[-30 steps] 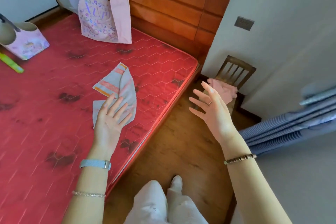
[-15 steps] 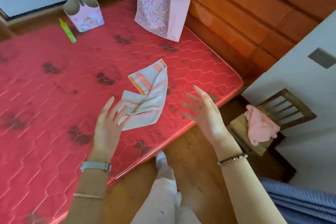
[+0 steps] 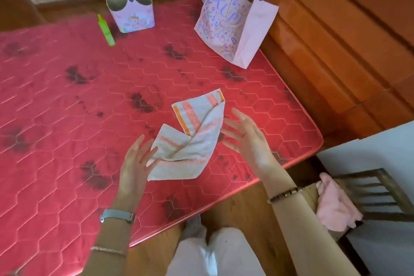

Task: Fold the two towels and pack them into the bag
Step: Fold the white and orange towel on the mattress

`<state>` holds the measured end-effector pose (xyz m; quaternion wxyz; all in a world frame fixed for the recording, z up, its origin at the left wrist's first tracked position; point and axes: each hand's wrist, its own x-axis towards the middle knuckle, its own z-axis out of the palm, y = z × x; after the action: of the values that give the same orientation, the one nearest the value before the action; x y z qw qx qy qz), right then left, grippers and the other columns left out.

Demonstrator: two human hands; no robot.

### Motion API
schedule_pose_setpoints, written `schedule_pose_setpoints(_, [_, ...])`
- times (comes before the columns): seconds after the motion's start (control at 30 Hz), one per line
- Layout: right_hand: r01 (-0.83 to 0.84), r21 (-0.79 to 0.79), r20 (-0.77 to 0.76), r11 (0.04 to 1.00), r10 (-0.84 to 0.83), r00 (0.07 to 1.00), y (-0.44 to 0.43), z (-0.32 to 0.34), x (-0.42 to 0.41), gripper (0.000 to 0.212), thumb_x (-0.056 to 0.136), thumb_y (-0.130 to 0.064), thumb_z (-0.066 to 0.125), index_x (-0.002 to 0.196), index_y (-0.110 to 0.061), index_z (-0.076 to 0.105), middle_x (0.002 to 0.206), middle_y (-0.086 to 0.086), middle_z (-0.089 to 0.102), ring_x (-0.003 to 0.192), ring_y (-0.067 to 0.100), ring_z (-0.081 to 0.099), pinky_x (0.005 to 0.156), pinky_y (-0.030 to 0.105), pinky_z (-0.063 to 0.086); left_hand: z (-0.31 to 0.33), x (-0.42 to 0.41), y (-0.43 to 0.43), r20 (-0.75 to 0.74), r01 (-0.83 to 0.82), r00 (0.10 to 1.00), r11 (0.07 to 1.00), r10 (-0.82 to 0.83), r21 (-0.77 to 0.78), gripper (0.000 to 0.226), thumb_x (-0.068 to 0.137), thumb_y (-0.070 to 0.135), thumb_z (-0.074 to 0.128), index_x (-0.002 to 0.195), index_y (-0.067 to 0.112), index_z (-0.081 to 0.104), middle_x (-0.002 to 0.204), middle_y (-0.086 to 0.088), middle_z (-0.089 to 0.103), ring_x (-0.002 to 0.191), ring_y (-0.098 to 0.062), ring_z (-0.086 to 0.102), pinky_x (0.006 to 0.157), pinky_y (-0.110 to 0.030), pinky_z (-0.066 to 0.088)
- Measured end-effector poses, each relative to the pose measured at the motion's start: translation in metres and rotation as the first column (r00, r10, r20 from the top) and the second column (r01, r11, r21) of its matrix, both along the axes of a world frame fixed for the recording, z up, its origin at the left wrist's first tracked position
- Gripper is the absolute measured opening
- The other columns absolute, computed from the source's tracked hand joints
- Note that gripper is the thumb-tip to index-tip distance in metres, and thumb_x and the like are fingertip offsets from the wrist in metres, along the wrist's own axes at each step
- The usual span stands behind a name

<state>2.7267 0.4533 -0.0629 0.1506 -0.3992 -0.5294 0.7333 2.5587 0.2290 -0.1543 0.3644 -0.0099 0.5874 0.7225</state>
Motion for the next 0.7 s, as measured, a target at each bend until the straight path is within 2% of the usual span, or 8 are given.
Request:
schedule_pose_setpoints(0.1, [-0.048, 0.006, 0.044, 0.999, 0.048, 0.998, 0.021, -0.015, -0.029, 0.038, 0.099, -0.048, 0.046, 0.134, -0.036, 0.055, 0.131, -0.001, 0.064, 0.114, 0.018, 0.066, 0.103, 0.051, 0.049, -0.009, -0.019, 0.005, 0.002, -0.036, 0.999, 0.999, 0.037, -0.021, 0.055, 0.092, 0.047, 0.050, 0.144, 0.028, 0.050, 0.141, 0.000, 0.058, 0.129, -0.021, 0.057, 0.106, -0.045, 0.045])
schedule_pose_setpoints(0.2, [-0.115, -0.009, 0.065, 0.993, 0.115, 0.991, 0.039, -0.033, -0.059, 0.041, 0.091, -0.051, 0.054, 0.130, -0.038, 0.058, 0.129, -0.002, 0.065, 0.115, 0.021, 0.066, 0.104, 0.052, 0.047, -0.022, -0.035, 0.012, -0.001, -0.086, 0.996, 0.995, 0.086, -0.042, 0.056, 0.092, 0.047, 0.051, 0.144, 0.027, 0.049, 0.141, -0.001, 0.058, 0.128, -0.019, 0.058, 0.102, -0.042, 0.047])
schedule_pose_setpoints(0.27, [-0.152, -0.027, 0.083, 0.988, 0.154, 0.985, 0.048, -0.049, -0.079, 0.048, 0.082, -0.053, 0.060, 0.127, -0.037, 0.060, 0.127, -0.002, 0.066, 0.112, 0.022, 0.067, 0.102, 0.048, 0.050, -0.039, -0.045, 0.016, 0.008, -0.121, 0.993, 0.990, 0.122, -0.067, 0.052, 0.093, 0.046, 0.051, 0.142, 0.028, 0.051, 0.141, 0.000, 0.059, 0.126, -0.018, 0.059, 0.101, -0.040, 0.047])
schedule_pose_setpoints(0.37, [-0.219, -0.045, 0.136, 0.975, 0.223, 0.965, 0.061, -0.083, -0.103, 0.041, 0.091, -0.050, 0.056, 0.129, -0.034, 0.059, 0.120, -0.004, 0.070, 0.110, 0.021, 0.068, 0.102, 0.048, 0.050, -0.074, -0.054, 0.022, 0.039, -0.184, 0.981, 0.974, 0.190, -0.132, 0.038, 0.096, 0.042, 0.053, 0.132, 0.032, 0.058, 0.140, -0.003, 0.059, 0.125, -0.020, 0.060, 0.100, -0.040, 0.048])
schedule_pose_setpoints(0.5, [-0.310, -0.064, 0.206, 0.948, 0.317, 0.926, 0.077, -0.136, -0.125, 0.041, 0.081, -0.054, 0.058, 0.119, -0.040, 0.062, 0.123, 0.000, 0.067, 0.111, 0.020, 0.067, 0.099, 0.042, 0.051, -0.133, -0.058, 0.023, 0.090, -0.237, 0.962, 0.952, 0.258, -0.194, 0.031, 0.104, 0.032, 0.045, 0.131, 0.029, 0.058, 0.133, -0.002, 0.064, 0.130, -0.024, 0.056, 0.101, -0.043, 0.047])
schedule_pose_setpoints(0.57, [-0.340, -0.057, 0.255, 0.939, 0.343, 0.904, 0.087, -0.169, -0.136, 0.031, 0.093, -0.044, 0.055, 0.122, -0.036, 0.061, 0.124, 0.001, 0.066, 0.110, 0.018, 0.067, 0.101, 0.042, 0.051, -0.166, -0.059, 0.024, 0.112, -0.255, 0.952, 0.940, 0.285, -0.228, 0.035, 0.104, 0.028, 0.045, 0.137, 0.024, 0.054, 0.137, -0.006, 0.061, 0.132, -0.026, 0.054, 0.104, -0.043, 0.046])
schedule_pose_setpoints(0.63, [-0.388, -0.040, 0.306, 0.921, 0.381, 0.873, 0.097, -0.207, -0.145, 0.032, 0.098, -0.036, 0.052, 0.130, -0.032, 0.058, 0.125, 0.000, 0.065, 0.109, 0.015, 0.068, 0.101, 0.038, 0.051, -0.198, -0.058, 0.025, 0.102, -0.263, 0.949, 0.926, 0.300, -0.269, 0.036, 0.104, 0.026, 0.047, 0.139, 0.023, 0.053, 0.135, -0.004, 0.062, 0.131, -0.025, 0.053, 0.108, -0.045, 0.042])
schedule_pose_setpoints(0.7, [-0.438, -0.021, 0.342, 0.899, 0.418, 0.842, 0.104, -0.244, -0.153, 0.035, 0.096, -0.036, 0.054, 0.130, -0.032, 0.058, 0.128, -0.001, 0.064, 0.109, 0.012, 0.067, 0.099, 0.034, 0.051, -0.227, -0.057, 0.027, 0.087, -0.259, 0.950, 0.910, 0.301, -0.325, 0.029, 0.101, 0.029, 0.051, 0.128, 0.033, 0.062, 0.133, 0.003, 0.063, 0.130, -0.019, 0.054, 0.108, -0.043, 0.040])
